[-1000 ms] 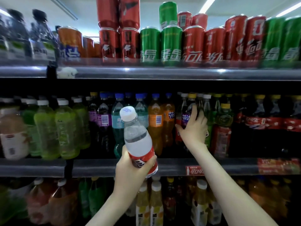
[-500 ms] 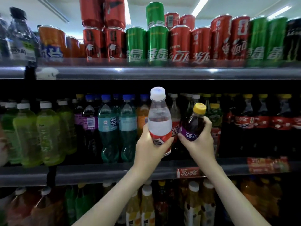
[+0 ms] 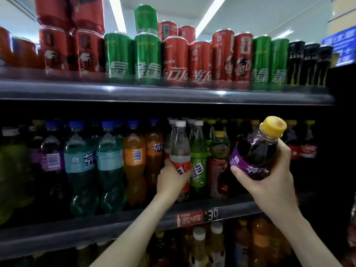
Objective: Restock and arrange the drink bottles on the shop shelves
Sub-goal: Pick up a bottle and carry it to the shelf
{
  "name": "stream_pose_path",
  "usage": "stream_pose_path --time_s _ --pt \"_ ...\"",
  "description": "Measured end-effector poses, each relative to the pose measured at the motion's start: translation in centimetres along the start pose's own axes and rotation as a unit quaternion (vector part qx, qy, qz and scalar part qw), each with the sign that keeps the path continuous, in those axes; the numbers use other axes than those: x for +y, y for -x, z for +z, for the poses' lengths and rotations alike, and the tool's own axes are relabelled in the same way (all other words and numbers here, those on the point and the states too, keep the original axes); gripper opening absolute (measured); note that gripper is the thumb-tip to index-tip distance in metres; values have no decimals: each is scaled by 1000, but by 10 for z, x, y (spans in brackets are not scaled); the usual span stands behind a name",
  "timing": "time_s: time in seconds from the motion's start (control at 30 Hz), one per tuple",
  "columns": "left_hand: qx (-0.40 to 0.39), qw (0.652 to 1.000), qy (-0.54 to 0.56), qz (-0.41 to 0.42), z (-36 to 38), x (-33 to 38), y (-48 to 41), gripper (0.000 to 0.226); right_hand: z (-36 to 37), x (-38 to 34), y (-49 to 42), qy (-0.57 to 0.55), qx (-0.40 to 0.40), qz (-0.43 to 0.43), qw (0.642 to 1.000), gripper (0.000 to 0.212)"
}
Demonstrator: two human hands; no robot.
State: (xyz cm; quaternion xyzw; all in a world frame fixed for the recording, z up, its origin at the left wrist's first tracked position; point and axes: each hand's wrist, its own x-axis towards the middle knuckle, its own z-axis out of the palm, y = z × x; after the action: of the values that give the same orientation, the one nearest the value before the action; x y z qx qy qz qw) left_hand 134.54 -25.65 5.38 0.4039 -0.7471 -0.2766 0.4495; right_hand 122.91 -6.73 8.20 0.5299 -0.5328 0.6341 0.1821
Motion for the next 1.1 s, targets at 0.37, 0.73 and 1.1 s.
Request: stream_pose_path --time_s 0.37,0.73,1.1 --pt "-43 999 -10 32 -17 -5 6 71 34 -11 9 -53 -63 95 992 81" --pt "22 981 -25 190 -159 -47 109 47 150 -90 37 -229 -133 95 960 77" --pt "180 967 -153 95 -269 -123 88 71 297 -192 68 -312 -215 61 923 80"
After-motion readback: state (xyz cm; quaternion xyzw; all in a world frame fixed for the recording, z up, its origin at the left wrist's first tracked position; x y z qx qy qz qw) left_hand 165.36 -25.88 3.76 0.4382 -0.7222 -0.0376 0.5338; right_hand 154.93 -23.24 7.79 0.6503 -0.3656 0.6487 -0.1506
